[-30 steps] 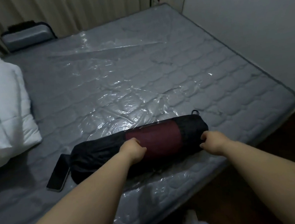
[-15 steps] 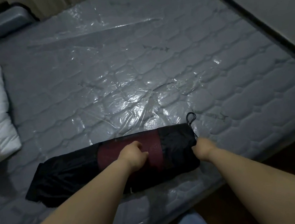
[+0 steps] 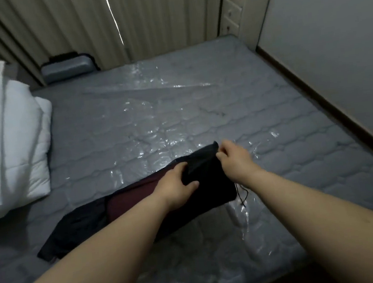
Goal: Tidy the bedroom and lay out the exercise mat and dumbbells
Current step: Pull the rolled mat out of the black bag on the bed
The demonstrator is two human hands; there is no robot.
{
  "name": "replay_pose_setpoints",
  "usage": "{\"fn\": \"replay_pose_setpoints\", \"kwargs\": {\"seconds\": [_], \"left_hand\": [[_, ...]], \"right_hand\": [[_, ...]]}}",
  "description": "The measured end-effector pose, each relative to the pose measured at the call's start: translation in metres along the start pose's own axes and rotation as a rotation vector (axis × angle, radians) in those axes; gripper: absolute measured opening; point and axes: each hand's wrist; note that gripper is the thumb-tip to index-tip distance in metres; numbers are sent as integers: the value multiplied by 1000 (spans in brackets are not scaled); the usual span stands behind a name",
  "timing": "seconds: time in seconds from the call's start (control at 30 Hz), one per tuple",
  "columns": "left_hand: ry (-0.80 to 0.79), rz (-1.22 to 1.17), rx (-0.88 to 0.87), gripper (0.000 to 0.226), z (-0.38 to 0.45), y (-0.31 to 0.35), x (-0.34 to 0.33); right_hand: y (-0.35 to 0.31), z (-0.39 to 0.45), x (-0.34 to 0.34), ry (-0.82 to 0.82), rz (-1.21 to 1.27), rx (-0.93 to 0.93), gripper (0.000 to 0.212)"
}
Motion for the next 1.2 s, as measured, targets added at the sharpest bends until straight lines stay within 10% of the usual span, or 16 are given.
{"fn": "replay_pose_setpoints", "kwargs": {"seconds": [0.3,0.47,1.2], "left_hand": [[676,-327,-261,79,-115,-27,170],[675,-280,-160,67,-164,-84,205],[540,96,-52,49,-150,-64,198]], "right_hand": [[-266,-49,40,32,33,726,12],[-309,-80,-10,-198,-111,868,6],[-278,-46,26,-153,-441,577,33]]}}
Point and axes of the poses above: each hand's wrist, its own z-axis towards the middle knuckle, its own x-axis out of the back of the hand, y = z × x, and after that the axes turned 7 degrees about x, right-handed
